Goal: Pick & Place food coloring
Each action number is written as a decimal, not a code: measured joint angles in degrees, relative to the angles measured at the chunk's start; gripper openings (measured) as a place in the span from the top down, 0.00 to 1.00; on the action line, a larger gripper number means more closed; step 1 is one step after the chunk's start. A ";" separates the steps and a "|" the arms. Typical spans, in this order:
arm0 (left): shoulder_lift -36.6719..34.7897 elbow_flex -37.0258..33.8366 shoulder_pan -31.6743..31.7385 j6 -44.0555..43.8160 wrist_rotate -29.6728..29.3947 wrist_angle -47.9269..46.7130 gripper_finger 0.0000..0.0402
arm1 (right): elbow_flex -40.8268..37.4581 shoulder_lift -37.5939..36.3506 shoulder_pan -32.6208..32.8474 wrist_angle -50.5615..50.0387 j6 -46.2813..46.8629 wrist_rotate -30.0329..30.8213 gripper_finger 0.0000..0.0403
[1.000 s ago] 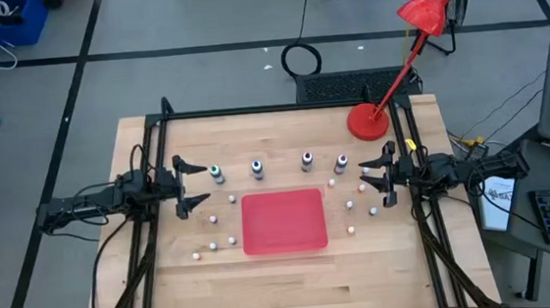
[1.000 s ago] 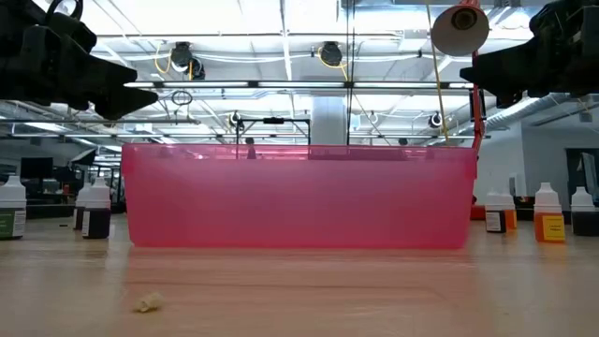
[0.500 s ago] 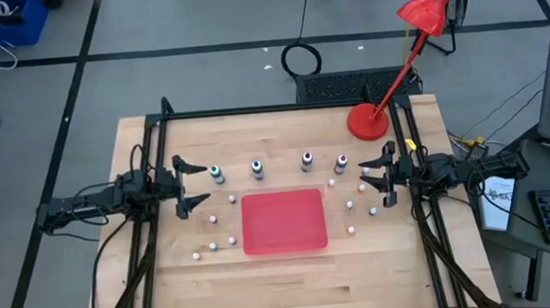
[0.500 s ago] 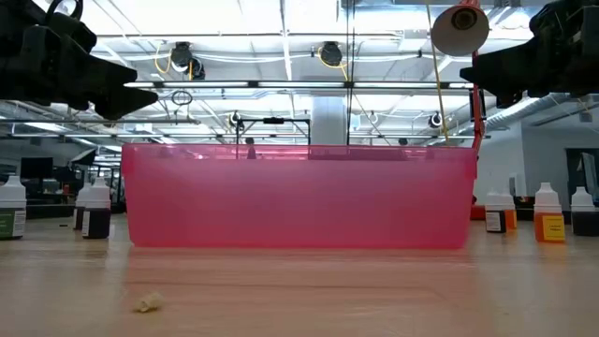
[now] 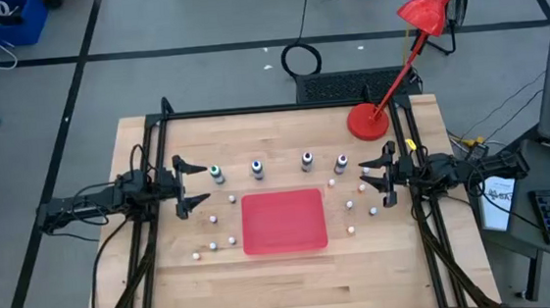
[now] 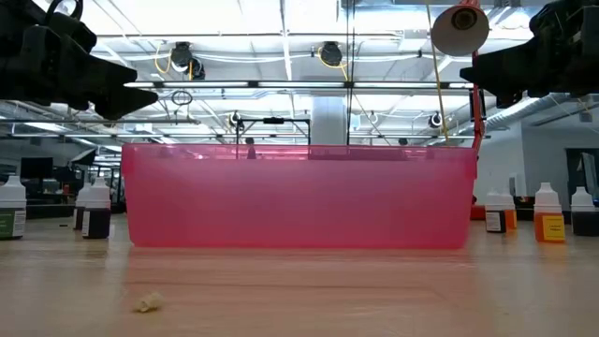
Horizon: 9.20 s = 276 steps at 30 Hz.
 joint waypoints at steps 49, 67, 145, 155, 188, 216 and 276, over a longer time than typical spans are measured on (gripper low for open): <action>0.00 0.00 0.02 0.00 0.00 0.06 0.02 | 19.37 10.24 0.00 -22.34 30.04 8.13 0.61; 0.00 0.00 0.00 0.00 0.00 0.85 0.02 | 58.31 69.41 -14.93 -79.85 41.13 -8.97 0.61; 0.02 0.02 0.00 0.00 0.02 0.81 0.02 | 33.04 65.42 -25.55 -46.61 30.72 -12.36 0.86; 0.02 0.00 0.00 0.00 0.02 0.81 0.02 | 42.87 53.51 -9.61 -41.58 37.30 -8.94 0.86; 0.02 0.02 0.00 0.00 0.00 0.82 0.02 | 101.32 118.67 3.21 -63.42 12.85 -10.75 0.86; 0.02 0.00 0.00 0.00 0.00 0.83 0.02 | 85.48 118.54 3.21 -50.42 16.94 -10.67 0.65; 0.02 0.02 0.00 0.00 0.02 0.83 0.02 | 50.49 88.04 -12.37 -41.29 12.35 -4.39 0.48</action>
